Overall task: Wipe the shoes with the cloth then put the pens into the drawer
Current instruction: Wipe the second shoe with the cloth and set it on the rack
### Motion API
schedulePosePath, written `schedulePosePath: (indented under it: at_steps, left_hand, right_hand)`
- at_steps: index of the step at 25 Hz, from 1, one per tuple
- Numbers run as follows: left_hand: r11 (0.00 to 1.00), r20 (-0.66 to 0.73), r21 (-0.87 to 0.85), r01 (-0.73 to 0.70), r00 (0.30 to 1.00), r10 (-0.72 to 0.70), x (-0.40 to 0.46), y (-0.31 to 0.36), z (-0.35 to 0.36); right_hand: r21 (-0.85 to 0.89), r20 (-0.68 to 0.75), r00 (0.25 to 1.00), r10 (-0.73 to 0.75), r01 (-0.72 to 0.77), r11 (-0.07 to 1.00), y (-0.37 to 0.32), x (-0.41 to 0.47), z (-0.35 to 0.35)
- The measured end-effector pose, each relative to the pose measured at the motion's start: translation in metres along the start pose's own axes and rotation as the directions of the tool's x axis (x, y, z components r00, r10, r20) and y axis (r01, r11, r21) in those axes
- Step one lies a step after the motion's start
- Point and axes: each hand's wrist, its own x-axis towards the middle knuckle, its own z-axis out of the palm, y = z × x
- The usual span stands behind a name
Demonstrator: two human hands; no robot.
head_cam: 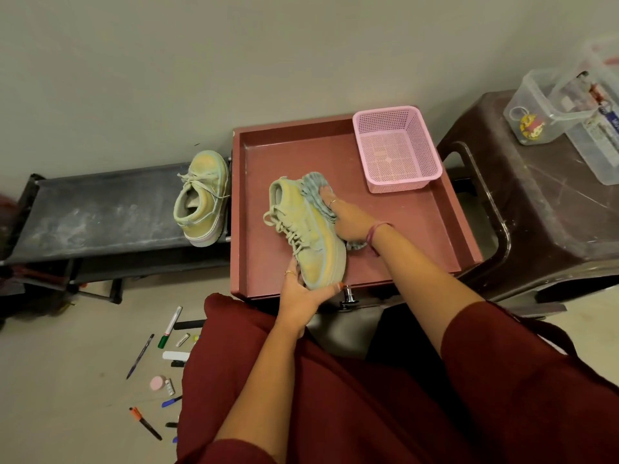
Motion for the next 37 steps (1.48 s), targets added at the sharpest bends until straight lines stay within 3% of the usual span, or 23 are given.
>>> schedulePosePath:
  at_steps: [10, 19, 23, 29, 33, 37]
  left_hand:
    - [1.0, -0.014, 0.006, 0.004, 1.0, -0.004, 0.0, 0.005, 0.002]
    - [0.989, 0.069, 0.137, 0.054, 0.996, -0.064, 0.006, 0.007, -0.01]
    - [0.993, 0.074, 0.067, 0.098, 0.992, -0.103, 0.012, 0.015, -0.015]
    - [0.998, -0.053, -0.027, 0.056, 0.997, -0.058, 0.014, 0.022, -0.006]
    - [0.998, -0.047, -0.034, 0.053, 0.997, -0.055, 0.016, 0.017, -0.009]
    - [0.998, -0.056, -0.034, 0.062, 0.996, -0.064, 0.016, 0.015, -0.01]
  right_hand:
    - [-0.266, -0.078, 0.99, -0.121, 0.096, 0.959, -0.009, -0.11, 0.052]
    - [-0.105, -0.15, 0.988, 0.036, -0.052, 0.993, -0.022, -0.002, 0.0]
    - [-0.223, -0.153, 0.986, -0.062, 0.027, 0.974, -0.031, -0.022, 0.026]
    - [-0.049, -0.102, 0.995, -0.011, 0.006, 0.999, -0.018, -0.056, 0.037]
    - [-0.166, -0.121, 0.992, -0.025, 0.004, 0.986, -0.013, -0.06, 0.039]
    - [-0.259, -0.164, 0.986, -0.027, -0.016, 0.966, -0.013, -0.01, 0.017]
